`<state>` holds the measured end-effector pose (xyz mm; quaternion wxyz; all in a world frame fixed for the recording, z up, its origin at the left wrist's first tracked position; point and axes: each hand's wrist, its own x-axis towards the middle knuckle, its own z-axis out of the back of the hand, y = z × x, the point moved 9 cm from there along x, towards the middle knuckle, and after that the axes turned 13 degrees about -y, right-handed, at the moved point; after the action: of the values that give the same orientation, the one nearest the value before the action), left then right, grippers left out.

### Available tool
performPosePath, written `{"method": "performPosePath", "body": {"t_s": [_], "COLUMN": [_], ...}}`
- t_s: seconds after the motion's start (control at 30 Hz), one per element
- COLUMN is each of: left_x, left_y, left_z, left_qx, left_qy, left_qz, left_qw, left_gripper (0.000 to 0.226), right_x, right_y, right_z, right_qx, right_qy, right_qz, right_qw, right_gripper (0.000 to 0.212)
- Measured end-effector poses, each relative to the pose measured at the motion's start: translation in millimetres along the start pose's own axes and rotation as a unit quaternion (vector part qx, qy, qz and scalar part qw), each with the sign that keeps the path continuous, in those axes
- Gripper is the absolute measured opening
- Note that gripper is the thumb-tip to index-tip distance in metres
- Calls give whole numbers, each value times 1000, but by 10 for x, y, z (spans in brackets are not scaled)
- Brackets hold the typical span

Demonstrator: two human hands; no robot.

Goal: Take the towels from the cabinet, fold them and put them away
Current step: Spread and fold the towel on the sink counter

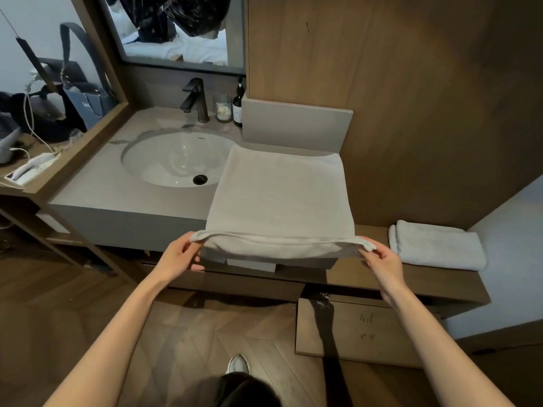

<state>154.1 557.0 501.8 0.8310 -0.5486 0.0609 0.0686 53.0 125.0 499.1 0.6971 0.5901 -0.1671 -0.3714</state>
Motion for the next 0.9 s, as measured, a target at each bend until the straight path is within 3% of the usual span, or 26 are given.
{"method": "performPosePath", "body": {"t_s": [0.13, 0.27, 0.37, 0.5, 0.67, 0.9], "left_x": [321, 680, 932, 1297, 1539, 1660], "left_y": [-273, -371, -456, -412, -315, -113], "left_z": [85, -29, -173, -283, -355, -434], "left_qx": [120, 87, 59, 82, 108, 184], "left_qy": [-74, -55, -34, -72, -137, -127], "left_qz": [-125, -80, -52, -45, -60, -78], "left_qw": [982, 991, 996, 993, 983, 972], "left_gripper": [19, 32, 33, 39, 52, 36], "right_x": [236, 432, 514, 721, 976, 1141], "right_y": [130, 318, 479, 518, 431, 286], "right_z": [-53, -208, -378, -546, -711, -832], "right_qx": [-74, -96, -88, -117, -174, -309], "right_qy": [-48, -66, -66, -84, -113, -116], "right_qz": [62, 84, 88, 109, 123, 161], "right_qw": [994, 990, 990, 984, 970, 930], "right_gripper": [33, 34, 19, 16, 30, 30]}}
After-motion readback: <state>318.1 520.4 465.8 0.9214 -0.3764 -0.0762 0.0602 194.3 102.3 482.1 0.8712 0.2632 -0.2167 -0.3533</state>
